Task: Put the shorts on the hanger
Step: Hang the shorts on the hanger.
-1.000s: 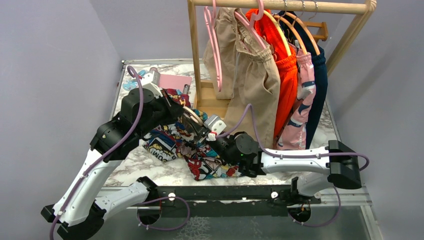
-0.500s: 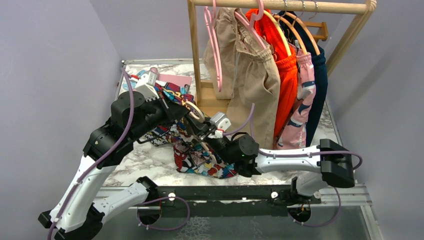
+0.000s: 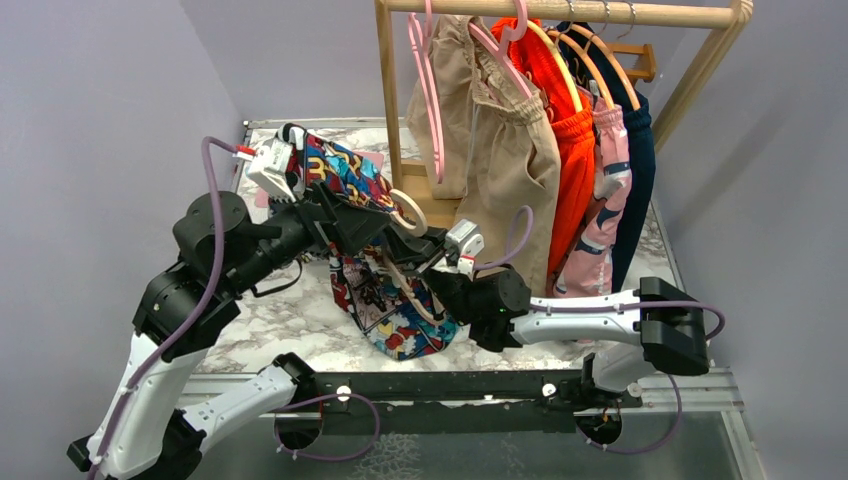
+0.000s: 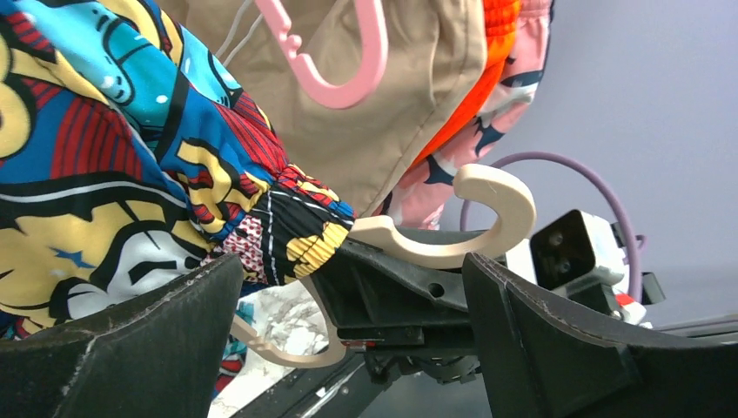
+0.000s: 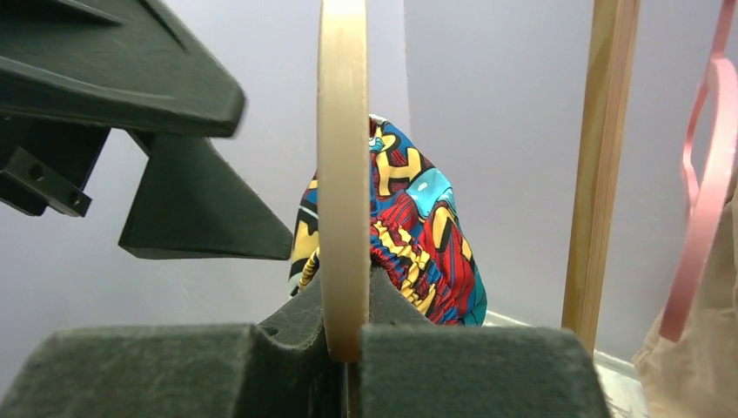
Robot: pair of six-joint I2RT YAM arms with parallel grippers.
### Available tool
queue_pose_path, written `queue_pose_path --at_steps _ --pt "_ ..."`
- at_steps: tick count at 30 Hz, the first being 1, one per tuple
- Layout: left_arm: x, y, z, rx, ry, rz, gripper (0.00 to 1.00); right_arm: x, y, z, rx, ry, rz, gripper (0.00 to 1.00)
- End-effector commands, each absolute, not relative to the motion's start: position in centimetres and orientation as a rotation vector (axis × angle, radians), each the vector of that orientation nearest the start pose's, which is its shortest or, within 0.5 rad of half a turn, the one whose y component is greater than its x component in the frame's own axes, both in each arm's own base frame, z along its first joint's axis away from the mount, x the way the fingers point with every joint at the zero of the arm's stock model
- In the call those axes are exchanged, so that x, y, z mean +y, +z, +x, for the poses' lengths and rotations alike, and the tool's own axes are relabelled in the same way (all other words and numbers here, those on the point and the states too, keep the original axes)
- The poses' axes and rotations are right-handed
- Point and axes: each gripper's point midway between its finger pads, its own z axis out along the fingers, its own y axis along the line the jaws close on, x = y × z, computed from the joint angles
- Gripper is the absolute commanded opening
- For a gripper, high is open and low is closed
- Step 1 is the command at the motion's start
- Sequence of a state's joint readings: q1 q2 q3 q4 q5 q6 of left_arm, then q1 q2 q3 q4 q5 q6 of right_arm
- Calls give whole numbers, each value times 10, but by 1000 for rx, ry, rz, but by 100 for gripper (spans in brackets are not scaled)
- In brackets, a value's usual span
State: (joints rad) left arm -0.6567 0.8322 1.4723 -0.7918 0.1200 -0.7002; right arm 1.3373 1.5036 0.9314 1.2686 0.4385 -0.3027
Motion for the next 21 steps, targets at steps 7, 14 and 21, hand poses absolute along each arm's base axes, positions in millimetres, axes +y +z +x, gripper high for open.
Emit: queue_pose_path --at_steps 7,14,21 --pt "-165 505 133 1624 -1112 151 99 361 495 158 671 893 -231 1" --pt "-134 549 116 1391 -1050 170 99 337 527 129 618 910 -387 1" --pt "-73 554 128 1220 -892 -123 99 287 568 100 587 893 -536 1"
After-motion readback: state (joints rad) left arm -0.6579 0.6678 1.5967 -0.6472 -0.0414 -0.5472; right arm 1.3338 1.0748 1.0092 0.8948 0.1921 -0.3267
